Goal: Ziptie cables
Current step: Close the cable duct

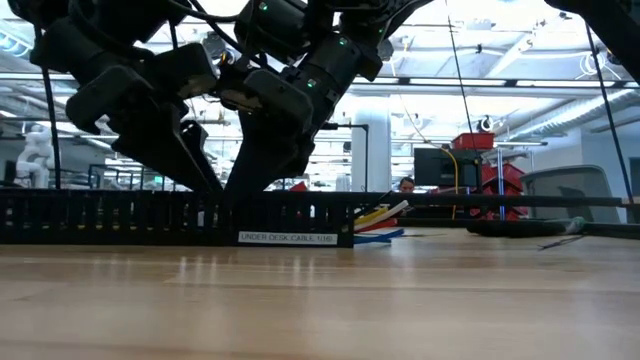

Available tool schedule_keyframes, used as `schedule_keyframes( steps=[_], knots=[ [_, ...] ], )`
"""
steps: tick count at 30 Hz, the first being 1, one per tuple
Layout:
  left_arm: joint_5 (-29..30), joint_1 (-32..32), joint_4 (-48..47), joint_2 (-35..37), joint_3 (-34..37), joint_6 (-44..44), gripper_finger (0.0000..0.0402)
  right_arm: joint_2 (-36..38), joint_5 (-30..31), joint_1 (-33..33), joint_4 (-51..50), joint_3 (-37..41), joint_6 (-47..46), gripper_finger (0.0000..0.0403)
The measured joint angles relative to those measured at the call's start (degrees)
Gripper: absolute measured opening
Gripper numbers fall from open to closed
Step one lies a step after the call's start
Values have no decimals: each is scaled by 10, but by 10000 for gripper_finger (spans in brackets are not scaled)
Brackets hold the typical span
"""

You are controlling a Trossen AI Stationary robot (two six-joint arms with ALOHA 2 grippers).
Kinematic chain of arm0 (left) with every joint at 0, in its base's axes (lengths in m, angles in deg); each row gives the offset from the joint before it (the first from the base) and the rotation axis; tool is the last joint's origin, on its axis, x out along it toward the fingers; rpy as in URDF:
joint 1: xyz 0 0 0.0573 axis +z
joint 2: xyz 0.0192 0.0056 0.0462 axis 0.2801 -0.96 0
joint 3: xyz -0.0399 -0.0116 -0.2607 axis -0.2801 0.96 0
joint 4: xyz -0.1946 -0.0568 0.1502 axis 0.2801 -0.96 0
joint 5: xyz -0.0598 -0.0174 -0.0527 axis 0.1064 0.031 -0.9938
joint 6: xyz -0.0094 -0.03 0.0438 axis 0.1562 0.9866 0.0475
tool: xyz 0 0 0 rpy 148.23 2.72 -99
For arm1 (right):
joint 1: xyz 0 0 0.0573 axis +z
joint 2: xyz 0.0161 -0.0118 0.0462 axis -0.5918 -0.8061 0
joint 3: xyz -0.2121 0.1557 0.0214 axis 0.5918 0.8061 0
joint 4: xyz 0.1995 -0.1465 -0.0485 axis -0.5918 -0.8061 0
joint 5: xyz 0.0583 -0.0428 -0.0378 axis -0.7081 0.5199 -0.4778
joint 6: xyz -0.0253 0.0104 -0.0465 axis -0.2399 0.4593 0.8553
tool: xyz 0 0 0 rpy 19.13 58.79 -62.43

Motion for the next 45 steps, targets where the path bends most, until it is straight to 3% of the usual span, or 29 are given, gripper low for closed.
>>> schedule_keyframes(
  steps=[5,12,18,29,45],
  knots=[
    [-7,0,-30,15,0,11,231,0,0,0,-2,0,0,243],
    [2,-1,-142,91,-8,15,231,0,2,0,-3,0,2,243],
    [-2,-13,-190,143,-8,71,231,0,2,-1,-4,0,2,243],
    [13,-54,-107,61,15,117,231,0,3,-2,-1,1,4,243],
    [41,-50,-58,32,14,101,231,0,3,-2,1,1,14,243]
  ],
)
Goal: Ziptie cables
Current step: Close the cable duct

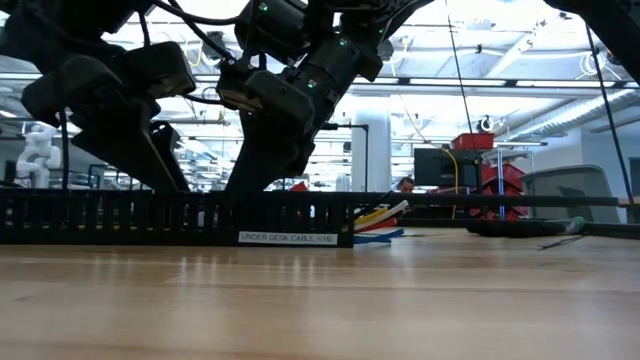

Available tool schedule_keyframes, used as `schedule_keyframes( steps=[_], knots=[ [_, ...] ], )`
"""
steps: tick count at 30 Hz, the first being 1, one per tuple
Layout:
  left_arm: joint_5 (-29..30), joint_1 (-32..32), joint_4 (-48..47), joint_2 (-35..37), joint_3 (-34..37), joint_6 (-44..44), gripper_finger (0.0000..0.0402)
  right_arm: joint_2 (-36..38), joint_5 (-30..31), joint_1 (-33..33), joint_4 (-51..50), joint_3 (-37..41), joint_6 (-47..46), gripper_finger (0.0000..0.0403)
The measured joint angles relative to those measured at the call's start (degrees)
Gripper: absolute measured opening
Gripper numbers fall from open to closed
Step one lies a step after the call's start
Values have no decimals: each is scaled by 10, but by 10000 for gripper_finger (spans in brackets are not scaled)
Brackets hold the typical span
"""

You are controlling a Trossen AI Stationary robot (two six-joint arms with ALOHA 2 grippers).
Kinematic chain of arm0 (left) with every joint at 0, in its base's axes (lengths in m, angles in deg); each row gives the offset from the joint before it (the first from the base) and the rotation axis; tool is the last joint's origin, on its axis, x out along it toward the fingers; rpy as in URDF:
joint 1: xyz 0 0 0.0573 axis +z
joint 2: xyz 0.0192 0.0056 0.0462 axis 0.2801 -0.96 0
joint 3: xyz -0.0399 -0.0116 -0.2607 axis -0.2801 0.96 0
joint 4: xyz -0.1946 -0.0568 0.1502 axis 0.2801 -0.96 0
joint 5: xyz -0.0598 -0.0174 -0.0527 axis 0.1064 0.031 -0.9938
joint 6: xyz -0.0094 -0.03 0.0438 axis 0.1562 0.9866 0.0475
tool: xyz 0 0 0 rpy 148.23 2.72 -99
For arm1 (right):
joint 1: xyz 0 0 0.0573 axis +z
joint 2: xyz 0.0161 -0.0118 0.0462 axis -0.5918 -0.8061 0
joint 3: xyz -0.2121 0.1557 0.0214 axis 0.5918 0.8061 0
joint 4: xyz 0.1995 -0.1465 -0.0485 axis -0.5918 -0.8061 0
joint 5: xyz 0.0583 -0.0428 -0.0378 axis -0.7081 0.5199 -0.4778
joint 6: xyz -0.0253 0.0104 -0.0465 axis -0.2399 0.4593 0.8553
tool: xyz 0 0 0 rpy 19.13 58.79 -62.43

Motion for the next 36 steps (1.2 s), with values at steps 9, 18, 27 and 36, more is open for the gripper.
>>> schedule_keyframes(
  steps=[9,18,27,36],
  knots=[
    [-3,18,10,-1,2,4,231,0,3,-4,-1,0,-1,243],
    [-75,45,35,-1,2,2,289,0,-1,-8,0,0,4,243],
    [-81,45,40,-1,2,-11,362,0,0,-8,-1,0,8,243],
    [-87,61,27,0,2,6,364,0,0,-22,2,0,8,243]
  ],
)
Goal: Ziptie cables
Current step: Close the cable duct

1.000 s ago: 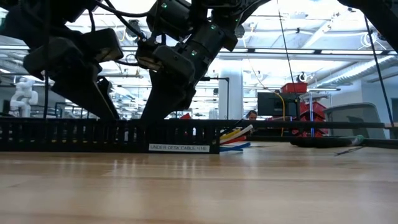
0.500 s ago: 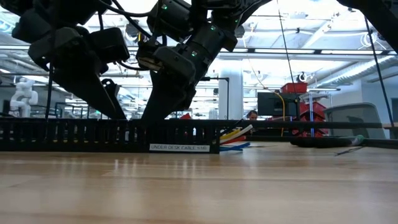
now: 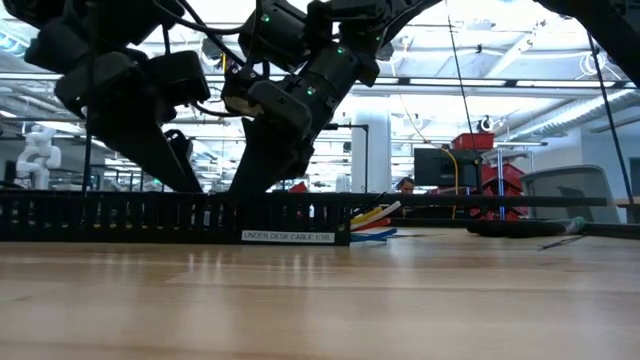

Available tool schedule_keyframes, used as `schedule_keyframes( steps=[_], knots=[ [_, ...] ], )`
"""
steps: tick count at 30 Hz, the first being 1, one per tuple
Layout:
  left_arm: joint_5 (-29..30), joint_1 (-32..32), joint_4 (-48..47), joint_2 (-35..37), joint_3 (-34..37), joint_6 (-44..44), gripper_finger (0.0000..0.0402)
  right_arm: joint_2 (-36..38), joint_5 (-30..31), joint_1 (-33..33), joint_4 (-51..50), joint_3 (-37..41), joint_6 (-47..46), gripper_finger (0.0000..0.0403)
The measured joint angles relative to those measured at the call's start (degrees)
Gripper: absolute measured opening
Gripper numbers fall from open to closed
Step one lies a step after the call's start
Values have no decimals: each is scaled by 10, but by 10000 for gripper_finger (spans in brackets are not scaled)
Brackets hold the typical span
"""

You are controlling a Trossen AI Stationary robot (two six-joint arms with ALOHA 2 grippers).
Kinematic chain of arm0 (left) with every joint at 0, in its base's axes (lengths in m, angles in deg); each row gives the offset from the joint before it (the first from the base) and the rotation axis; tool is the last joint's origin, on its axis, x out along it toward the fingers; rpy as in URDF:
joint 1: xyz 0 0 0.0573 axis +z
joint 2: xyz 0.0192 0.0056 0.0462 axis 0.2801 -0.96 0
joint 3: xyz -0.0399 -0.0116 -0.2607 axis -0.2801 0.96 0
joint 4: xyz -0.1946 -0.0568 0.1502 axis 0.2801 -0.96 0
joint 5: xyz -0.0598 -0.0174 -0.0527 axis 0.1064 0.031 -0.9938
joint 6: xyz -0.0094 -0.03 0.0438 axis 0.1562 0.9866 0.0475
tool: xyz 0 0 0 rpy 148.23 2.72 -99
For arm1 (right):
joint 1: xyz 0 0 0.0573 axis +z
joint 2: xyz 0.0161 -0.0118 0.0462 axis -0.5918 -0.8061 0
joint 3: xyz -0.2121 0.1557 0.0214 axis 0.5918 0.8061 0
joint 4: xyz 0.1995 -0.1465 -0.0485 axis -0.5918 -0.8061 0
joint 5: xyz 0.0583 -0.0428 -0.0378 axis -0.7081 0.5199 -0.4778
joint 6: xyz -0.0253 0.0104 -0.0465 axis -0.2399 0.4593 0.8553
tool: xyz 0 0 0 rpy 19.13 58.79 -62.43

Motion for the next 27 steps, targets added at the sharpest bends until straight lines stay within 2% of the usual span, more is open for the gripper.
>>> schedule_keyframes(
  steps=[3,7,11,17,24,27],
  knots=[
    [0,1,-6,0,0,-25,364,0,0,-1,-1,0,0,243],
    [-2,2,-11,5,0,18,364,0,0,-1,0,0,1,243],
    [-14,6,-31,12,0,-49,364,0,0,-1,0,0,2,243],
    [40,16,-20,13,0,-18,364,0,8,-2,-2,0,-1,243],
    [83,22,-2,5,0,-82,364,0,10,-3,-2,0,0,243],
    [128,23,0,13,-11,-121,364,0,-7,-5,1,0,15,243]
  ],
)
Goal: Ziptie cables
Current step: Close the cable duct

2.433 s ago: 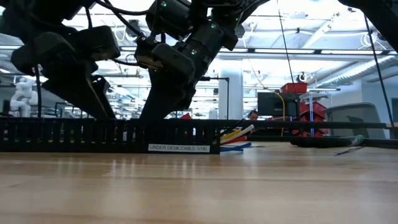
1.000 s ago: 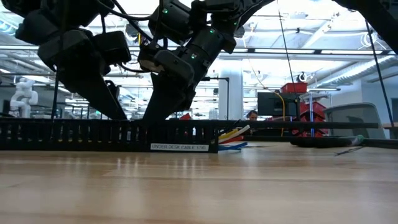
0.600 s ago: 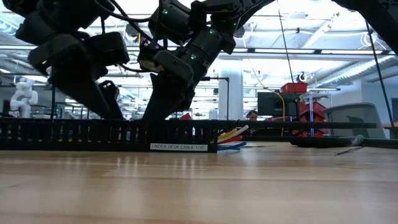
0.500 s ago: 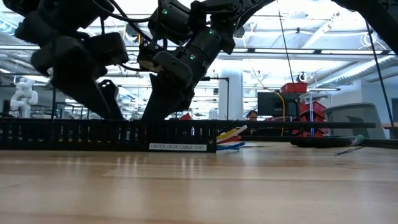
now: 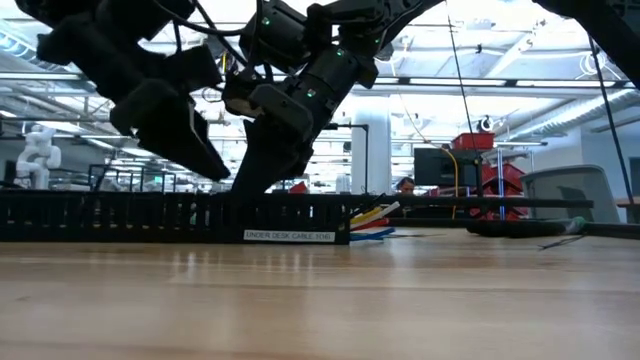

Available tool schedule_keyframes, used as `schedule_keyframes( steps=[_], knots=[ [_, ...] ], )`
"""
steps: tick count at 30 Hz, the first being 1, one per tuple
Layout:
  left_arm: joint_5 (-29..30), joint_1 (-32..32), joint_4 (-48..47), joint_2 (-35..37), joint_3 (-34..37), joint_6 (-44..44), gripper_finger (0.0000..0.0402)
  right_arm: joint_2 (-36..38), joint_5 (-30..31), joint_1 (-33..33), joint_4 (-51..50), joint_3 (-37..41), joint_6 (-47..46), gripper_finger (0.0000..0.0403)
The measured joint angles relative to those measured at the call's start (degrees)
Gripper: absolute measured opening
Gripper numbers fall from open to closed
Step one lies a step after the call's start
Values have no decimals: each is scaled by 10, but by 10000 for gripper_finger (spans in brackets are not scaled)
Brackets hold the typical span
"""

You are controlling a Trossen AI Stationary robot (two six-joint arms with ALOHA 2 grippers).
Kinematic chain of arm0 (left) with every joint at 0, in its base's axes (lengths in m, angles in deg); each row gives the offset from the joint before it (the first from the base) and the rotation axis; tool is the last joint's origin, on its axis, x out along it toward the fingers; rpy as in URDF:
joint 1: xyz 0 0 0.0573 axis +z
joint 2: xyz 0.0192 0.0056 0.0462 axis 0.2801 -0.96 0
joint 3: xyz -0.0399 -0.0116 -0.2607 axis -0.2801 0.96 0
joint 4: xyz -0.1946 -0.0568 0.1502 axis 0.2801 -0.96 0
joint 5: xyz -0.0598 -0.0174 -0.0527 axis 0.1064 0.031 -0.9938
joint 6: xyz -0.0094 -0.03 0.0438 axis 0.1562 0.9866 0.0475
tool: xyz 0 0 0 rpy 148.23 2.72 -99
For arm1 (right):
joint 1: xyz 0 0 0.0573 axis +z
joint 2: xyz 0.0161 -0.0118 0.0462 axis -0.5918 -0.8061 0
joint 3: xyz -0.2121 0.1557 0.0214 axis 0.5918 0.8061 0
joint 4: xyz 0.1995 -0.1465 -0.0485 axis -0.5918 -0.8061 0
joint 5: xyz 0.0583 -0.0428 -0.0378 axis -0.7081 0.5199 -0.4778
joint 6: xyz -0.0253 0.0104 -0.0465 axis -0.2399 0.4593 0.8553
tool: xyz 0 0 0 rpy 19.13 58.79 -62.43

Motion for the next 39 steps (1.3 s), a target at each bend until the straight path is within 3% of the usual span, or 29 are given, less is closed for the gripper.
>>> schedule_keyframes(
  steps=[6,19,39],
  knots=[
    [-28,-3,-12,5,-14,-2,364,0,2,-1,-2,0,-1,243],
    [-64,-14,2,-70,-13,26,364,0,5,-1,-3,0,-2,243],
    [-6,-35,25,-84,18,72,363,0,5,-2,2,0,11,243]
  ],
)
